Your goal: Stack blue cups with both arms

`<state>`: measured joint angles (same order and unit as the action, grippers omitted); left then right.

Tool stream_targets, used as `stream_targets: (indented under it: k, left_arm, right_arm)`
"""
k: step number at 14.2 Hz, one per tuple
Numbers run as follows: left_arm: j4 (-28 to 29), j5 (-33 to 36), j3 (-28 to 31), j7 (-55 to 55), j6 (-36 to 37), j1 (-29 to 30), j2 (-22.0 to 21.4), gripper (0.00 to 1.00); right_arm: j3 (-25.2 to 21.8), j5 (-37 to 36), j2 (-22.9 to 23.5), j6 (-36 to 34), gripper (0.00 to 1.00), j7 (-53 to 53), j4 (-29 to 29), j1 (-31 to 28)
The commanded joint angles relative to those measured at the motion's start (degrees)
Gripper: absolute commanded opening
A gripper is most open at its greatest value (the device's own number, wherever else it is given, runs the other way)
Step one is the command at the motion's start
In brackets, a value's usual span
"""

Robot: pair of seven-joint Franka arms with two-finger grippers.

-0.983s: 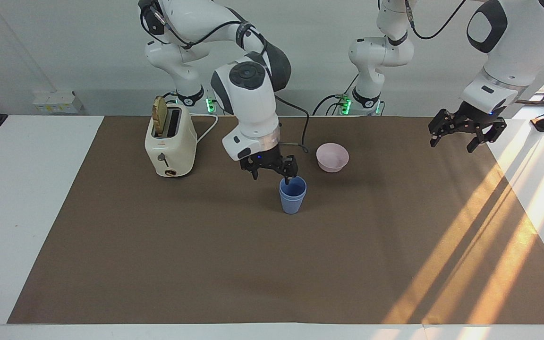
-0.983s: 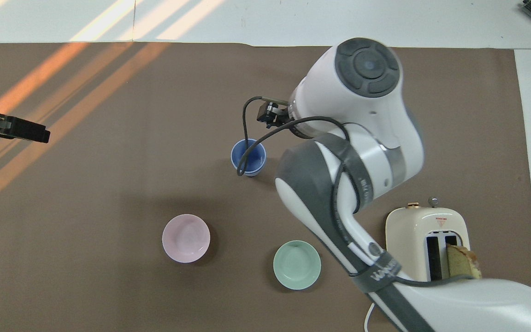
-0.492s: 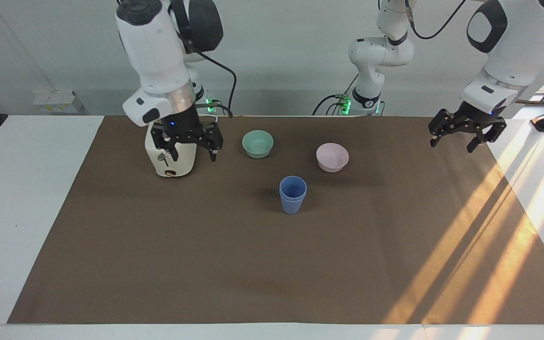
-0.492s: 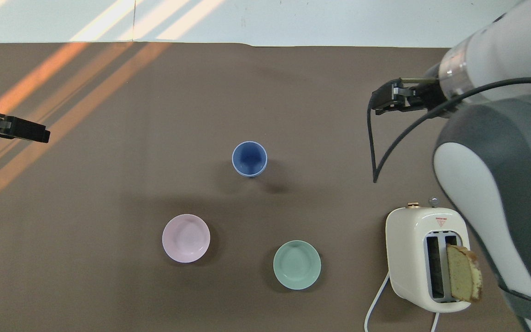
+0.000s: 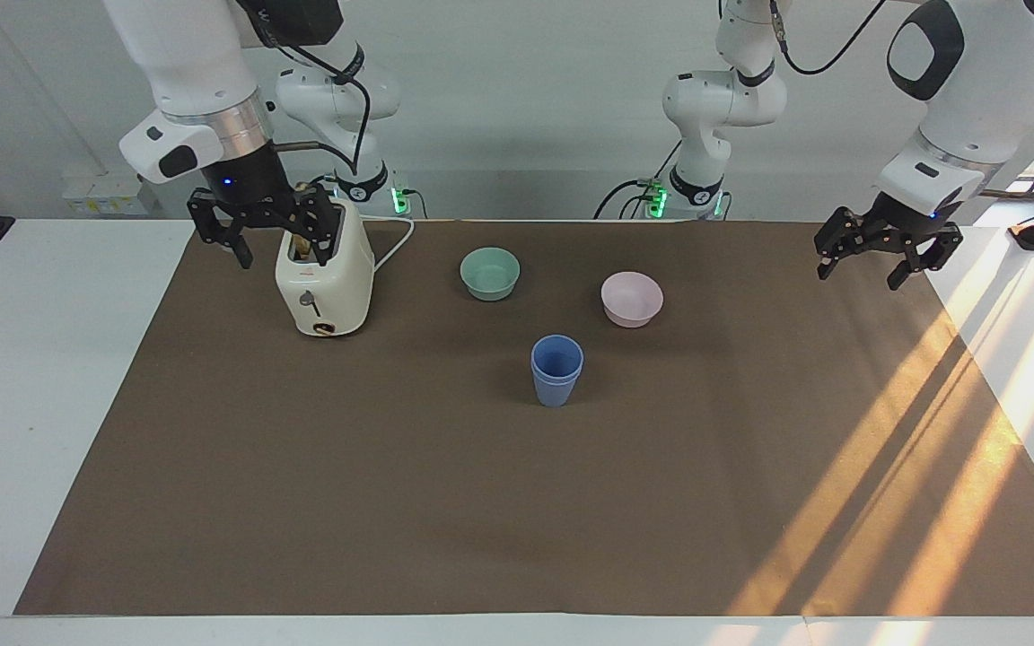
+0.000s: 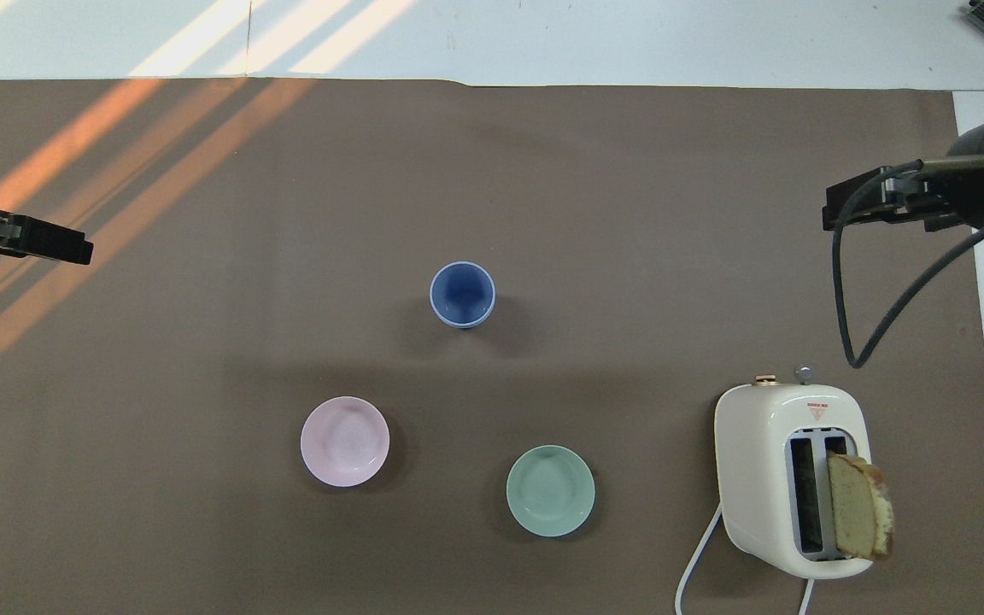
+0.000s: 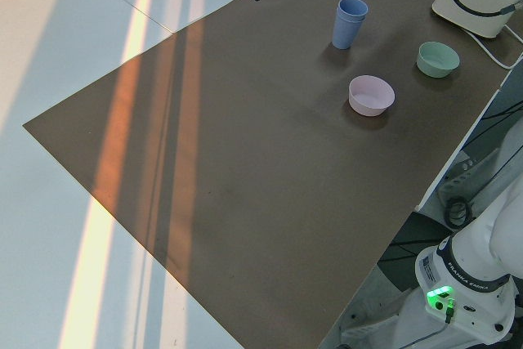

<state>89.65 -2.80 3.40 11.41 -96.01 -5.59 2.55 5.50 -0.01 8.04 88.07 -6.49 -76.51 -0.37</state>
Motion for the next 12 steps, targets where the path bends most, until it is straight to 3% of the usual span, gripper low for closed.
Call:
stream_targets:
  k: [1,12]
  left_arm:
    - [-1.1,0.9,-0.2,0.4,0.5,0.2,0.4,1.00]
    - [-1.1,1.0,-0.2,0.3,1.0,0.3,0.4,1.00]
  right_arm:
    - [0.8,0.1,-3.7,0.4,1.00,1.0,-5.7,-1.6]
    - [0.7,0.9,-5.6,4.9,1.00,0.6,-10.4,-2.7]
